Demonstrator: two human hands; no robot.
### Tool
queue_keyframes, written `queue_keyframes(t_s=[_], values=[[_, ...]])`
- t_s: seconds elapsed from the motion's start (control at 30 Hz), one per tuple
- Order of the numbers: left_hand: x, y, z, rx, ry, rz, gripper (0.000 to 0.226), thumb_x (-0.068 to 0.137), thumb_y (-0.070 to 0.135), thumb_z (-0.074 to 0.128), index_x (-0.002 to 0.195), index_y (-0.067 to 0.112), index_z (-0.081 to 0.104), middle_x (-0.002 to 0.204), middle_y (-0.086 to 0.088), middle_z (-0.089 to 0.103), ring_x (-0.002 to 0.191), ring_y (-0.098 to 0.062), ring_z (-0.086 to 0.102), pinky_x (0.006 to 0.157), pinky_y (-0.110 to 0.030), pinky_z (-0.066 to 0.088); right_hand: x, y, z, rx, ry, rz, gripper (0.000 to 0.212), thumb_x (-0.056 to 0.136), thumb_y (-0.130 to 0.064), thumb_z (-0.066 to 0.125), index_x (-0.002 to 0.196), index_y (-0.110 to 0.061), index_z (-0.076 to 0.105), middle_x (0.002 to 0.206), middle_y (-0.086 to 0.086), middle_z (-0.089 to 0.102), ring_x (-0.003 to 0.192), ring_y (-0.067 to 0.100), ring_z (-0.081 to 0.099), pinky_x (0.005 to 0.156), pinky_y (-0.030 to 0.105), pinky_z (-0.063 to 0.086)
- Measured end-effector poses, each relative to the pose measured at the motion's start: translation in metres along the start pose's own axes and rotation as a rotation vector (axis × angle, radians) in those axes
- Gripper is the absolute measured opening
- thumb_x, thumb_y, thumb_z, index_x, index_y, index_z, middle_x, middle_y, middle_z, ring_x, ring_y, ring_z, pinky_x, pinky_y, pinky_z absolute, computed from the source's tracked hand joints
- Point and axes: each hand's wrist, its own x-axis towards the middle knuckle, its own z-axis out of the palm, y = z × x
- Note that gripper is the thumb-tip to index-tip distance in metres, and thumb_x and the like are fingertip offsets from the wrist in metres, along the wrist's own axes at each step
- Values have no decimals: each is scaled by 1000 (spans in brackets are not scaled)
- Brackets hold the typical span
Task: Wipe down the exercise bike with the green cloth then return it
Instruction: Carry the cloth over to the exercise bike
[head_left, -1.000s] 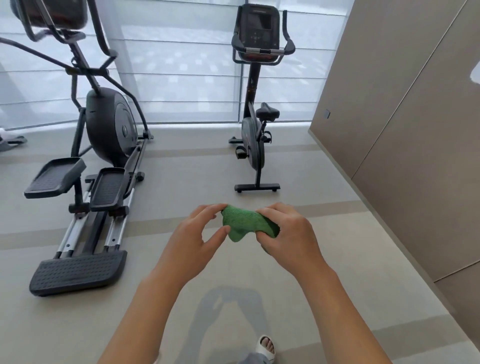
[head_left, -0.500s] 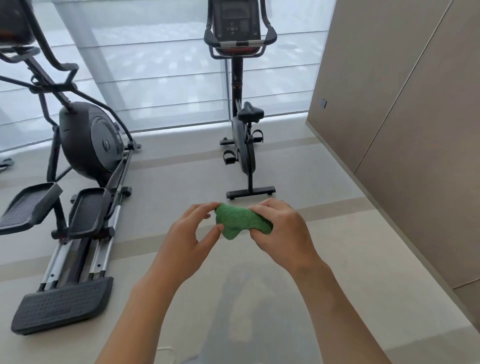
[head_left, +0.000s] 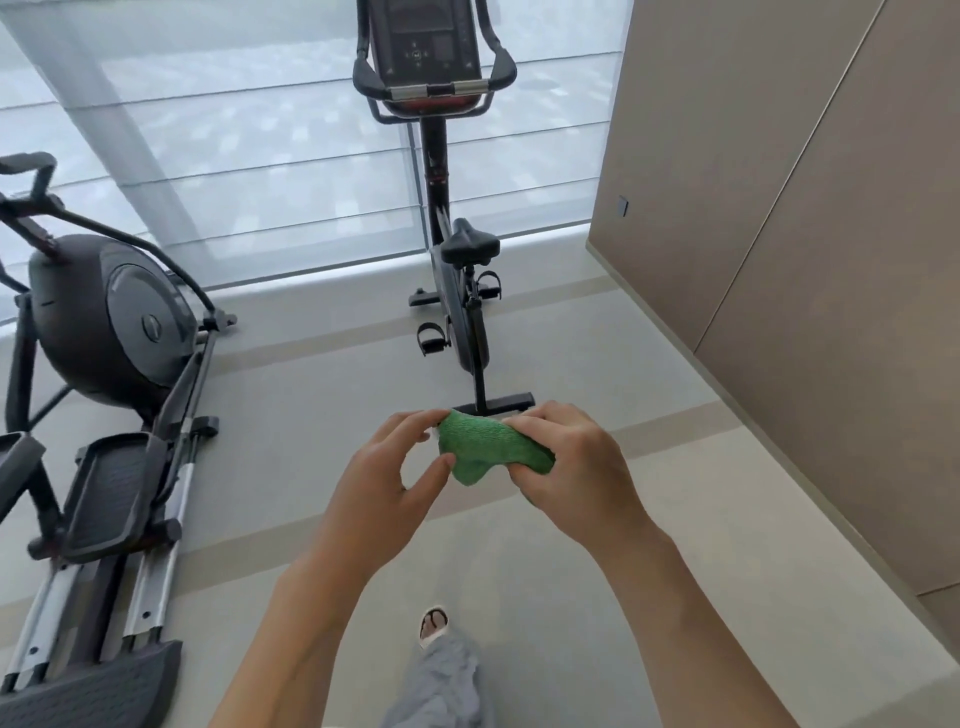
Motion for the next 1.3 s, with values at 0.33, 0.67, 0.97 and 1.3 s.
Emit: queue_keyframes(t_s=[0.33, 0.67, 0.97, 1.3], values=[[171, -89, -42, -51, -45, 26, 46, 98, 26, 70, 140, 39, 58, 132, 28, 57, 118, 3, 59, 95, -5, 41, 168, 12, 62, -86, -53, 47, 41, 80, -16, 81, 120, -24, 78, 107, -10, 71, 101, 17, 64, 87, 38, 54], [273, -159, -67, -101, -53, 46, 49, 94, 30, 76, 138, 42, 58, 136, 29, 52, 121, 2, 57, 99, -9, 41, 291, 29, 109, -117, -98, 9, 44, 80, -14, 82, 124, -20, 77, 111, -9, 71, 104, 15, 63, 88, 37, 55], [375, -200, -56, -87, -13, 8, 39, 87, 18, 81, 116, 36, 63, 131, 24, 57, 118, 0, 59, 99, -5, 38, 395, 80, 142, -92, -142, -46, 47, 79, -13, 81, 125, -22, 76, 111, -9, 71, 104, 14, 62, 90, 35, 55], [543, -212, -18, -13, 2, -27, 34, 89, 21, 79, 112, 38, 60, 125, 31, 57, 106, -1, 65, 92, -16, 50, 551, 182, 145, -27, -153, -93, 42, 81, -14, 81, 123, -21, 78, 108, -9, 71, 100, 18, 64, 88, 42, 56]])
